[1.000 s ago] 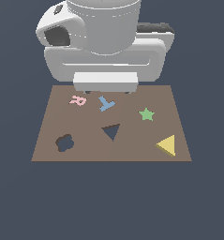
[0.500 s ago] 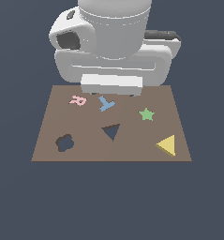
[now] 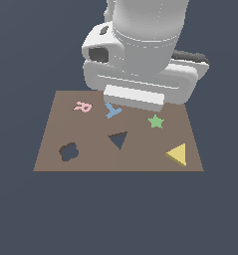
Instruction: Insert a designated object into the corresponding slot on a board.
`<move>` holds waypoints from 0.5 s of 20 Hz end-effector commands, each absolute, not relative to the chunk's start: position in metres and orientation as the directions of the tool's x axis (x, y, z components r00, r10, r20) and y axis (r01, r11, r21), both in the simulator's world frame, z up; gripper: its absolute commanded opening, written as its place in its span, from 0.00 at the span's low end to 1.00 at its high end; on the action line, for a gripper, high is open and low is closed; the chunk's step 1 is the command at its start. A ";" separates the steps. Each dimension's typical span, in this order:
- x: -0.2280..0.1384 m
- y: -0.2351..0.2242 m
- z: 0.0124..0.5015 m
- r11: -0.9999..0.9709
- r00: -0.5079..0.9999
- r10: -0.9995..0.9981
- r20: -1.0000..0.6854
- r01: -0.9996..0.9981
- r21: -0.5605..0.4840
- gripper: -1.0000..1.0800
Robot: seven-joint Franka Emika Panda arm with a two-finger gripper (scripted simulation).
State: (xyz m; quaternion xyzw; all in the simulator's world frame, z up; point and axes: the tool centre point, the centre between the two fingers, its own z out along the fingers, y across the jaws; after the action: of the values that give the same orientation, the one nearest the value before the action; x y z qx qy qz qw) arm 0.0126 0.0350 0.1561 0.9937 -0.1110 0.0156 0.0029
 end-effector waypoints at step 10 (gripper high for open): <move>0.029 0.095 0.119 -0.862 0.862 -0.507 0.022 -0.507 -0.001 0.96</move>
State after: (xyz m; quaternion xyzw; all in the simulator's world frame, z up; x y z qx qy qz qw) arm 0.0257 0.0868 0.1242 0.9706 -0.2402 0.0112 0.0025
